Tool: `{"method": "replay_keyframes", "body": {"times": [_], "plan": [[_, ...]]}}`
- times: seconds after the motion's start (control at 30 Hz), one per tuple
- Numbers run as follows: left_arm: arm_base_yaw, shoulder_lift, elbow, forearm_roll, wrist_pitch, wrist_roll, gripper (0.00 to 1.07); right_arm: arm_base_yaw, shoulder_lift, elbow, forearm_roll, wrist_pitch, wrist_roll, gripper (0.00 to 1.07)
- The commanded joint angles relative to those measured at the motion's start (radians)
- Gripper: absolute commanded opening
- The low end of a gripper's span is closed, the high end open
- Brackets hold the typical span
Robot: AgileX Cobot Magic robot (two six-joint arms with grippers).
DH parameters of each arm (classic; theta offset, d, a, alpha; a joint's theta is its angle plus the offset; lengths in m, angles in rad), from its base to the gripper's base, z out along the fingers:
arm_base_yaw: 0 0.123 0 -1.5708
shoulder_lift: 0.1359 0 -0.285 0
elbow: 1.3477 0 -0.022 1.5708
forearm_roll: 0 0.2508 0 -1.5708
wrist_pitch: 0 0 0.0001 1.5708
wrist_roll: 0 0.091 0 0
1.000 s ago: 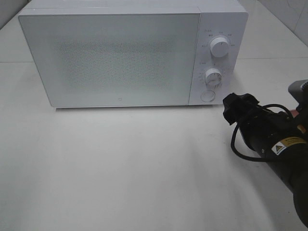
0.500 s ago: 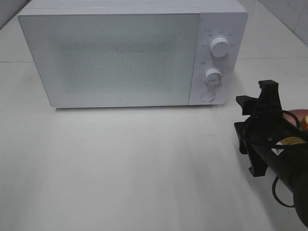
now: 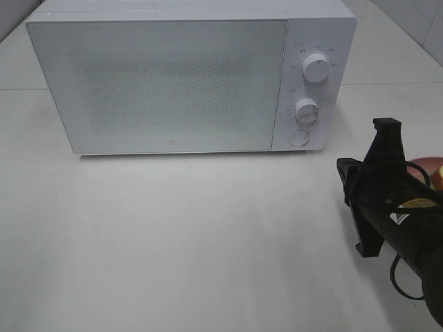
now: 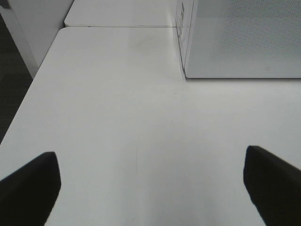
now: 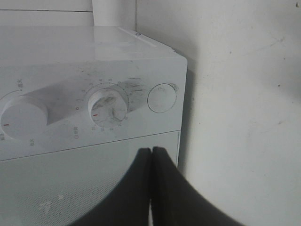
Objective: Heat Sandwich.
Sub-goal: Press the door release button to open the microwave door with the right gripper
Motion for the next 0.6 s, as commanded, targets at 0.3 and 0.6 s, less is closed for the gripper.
{"method": "replay_keyframes", "body": {"times": [0.3,0.6], "plan": [[0.001,-0.021,0.002,0.000,-0.006,0.000,1.00,0.001,0.067,-0.053,-0.015,0.054,0.001,0.01],[0.001,-0.021,0.002,0.000,-0.006,0.000,1.00,-0.053,0.169,-0.138,-0.126,0.081,0.012,0.01]]}}
